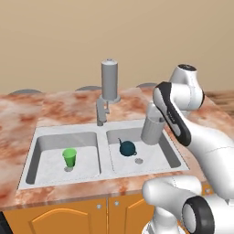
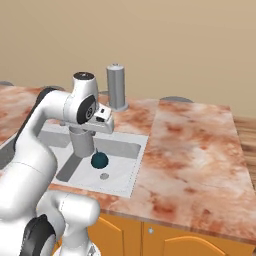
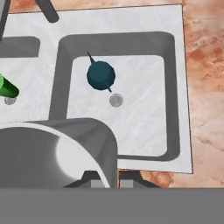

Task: Pick the glass cup and teapot and place them in the sink. Then turn on the water.

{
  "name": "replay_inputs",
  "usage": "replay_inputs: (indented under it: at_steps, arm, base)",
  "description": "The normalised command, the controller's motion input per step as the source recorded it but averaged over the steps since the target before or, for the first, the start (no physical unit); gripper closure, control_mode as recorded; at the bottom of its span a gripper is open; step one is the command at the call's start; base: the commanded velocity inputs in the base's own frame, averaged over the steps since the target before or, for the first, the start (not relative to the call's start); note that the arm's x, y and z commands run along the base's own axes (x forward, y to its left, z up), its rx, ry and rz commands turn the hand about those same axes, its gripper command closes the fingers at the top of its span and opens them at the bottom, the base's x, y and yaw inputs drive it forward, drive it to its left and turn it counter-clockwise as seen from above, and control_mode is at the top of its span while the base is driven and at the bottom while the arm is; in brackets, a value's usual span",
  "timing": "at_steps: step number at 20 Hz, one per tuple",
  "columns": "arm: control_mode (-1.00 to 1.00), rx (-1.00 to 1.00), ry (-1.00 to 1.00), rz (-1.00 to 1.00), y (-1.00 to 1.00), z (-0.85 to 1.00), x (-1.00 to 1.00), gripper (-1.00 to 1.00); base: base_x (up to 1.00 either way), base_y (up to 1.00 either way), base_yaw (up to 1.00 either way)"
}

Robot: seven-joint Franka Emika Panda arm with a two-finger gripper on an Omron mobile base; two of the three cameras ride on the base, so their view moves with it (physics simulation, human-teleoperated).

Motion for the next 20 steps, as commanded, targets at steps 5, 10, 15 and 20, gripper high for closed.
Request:
replay_inputs:
  at_steps: [5, 10, 15, 20]
  arm:
    - [-1.0, -0.01, 0.15, 0.0, -0.11, -0.03, 0.39, 1.0]
    - [-1.0, -0.07, -0.01, 0.0, -0.11, -0.33, 0.08, 1.0]
    - [-1.0, -0.03, -0.09, 0.0, -0.08, -0.37, 0.0, 1.0]
    - [-1.0, -0.01, -0.12, 0.01, 0.0, -0.45, 0.0, 1.0]
  base:
    - [0.0, 0.0, 0.0]
    - [0.0, 0.0, 0.0]
    - [0.0, 0.0, 0.0]
    - [0.0, 0.0, 0.0]
